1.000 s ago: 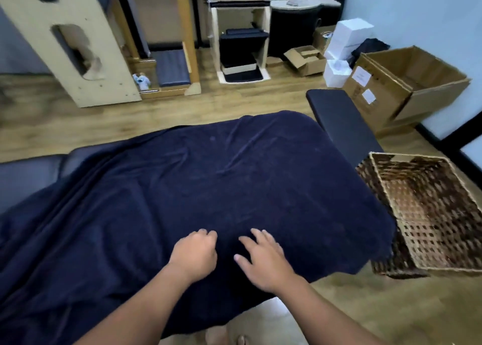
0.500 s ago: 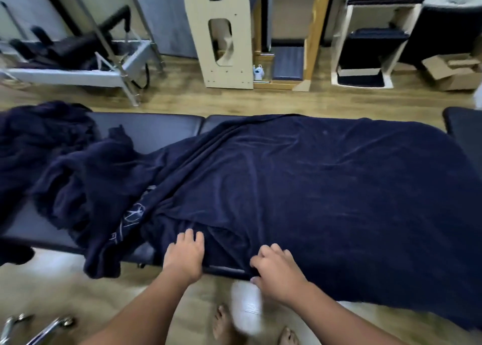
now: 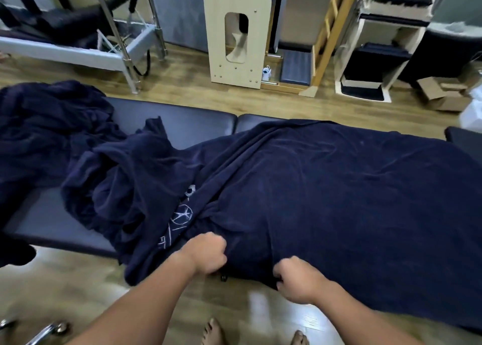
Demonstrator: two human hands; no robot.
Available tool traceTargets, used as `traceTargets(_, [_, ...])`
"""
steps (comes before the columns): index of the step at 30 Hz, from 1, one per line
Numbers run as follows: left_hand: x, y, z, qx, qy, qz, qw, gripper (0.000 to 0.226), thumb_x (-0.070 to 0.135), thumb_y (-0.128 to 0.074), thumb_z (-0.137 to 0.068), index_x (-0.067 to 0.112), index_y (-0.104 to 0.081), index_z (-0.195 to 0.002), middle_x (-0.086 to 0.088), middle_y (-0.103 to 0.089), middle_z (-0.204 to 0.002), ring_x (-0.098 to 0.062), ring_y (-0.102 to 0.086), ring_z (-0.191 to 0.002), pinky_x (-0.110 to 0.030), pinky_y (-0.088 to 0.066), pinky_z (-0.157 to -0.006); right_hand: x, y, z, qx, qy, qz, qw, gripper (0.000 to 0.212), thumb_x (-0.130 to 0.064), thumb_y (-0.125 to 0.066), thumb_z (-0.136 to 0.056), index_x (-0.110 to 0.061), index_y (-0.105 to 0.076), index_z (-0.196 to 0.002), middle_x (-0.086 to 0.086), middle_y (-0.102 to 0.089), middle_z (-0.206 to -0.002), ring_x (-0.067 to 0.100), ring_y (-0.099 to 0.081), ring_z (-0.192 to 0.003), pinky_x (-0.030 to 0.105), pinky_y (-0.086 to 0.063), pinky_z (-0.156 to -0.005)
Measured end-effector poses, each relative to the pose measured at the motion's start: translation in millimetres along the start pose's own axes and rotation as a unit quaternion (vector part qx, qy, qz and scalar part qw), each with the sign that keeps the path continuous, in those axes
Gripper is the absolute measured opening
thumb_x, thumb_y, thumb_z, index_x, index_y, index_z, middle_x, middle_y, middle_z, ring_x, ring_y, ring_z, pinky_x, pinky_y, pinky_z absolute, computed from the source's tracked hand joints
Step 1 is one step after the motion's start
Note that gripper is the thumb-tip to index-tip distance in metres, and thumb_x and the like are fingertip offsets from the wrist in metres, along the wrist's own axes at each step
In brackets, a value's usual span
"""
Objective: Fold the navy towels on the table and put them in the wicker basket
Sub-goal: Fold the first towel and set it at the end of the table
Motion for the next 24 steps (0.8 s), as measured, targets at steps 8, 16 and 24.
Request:
traceTargets(8, [-42, 29, 4, -0.04, 0.009, 0.15, 0.988, 0.023, 0.043, -0.057, -0.089, 0.021, -0.06, -0.084, 0.002, -0.068, -0.086, -0.024, -0.068, -0.08, -0.034, -0.057, -0.072, -34, 40, -28, -0.007, -0.042, -0.042, 0.998, 0.032, -0.051, -0.058, -0.084, -0.02, -0.066, -0.085, -0.002, -0.067, -0.086, 0.022, -0.063, -0.09, 0.036, -0.055, -0.074])
traceTargets(16, [-117, 101, -3, 0.316, 0.093, -0.014, 0.944, 0.018, 0.023, -0.054, -0.091, 0.015, -0.057, -0.108, -0.005, -0.049, -0.113, -0.029, -0.048, -0.106, -0.043, -0.052, -0.078, -86, 106, -93, 0.129, -0.034, -0.08, 0.988, 0.014, -0.036, -0.057, -0.095, -0.026, -0.066, -0.094, -0.007, -0.067, -0.093, 0.019, -0.063, -0.088, 0.034, -0.053, -0.07])
traceTargets(24, [-179, 118, -18, 0.261, 0.254, -0.045, 0.93, 0.092, 0.034, -0.062, -0.084, 0.031, -0.011, -0.16, -0.017, -0.035, -0.132, -0.028, -0.048, -0.092, -0.034, -0.042, -0.055, -128, 170, -207, 0.174, 0.033, -0.081, 0.981, 0.03, -0.028, -0.058, -0.098, -0.021, -0.062, -0.126, -0.002, -0.053, -0.13, 0.024, -0.06, -0.113, 0.041, -0.052, -0.092])
Point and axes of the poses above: each hand's wrist, its own z-axis away from the middle knuckle, its own y-axis out of the back of the hand, x = y × z, the point moved 3 cm from there along -z, towards the middle knuckle
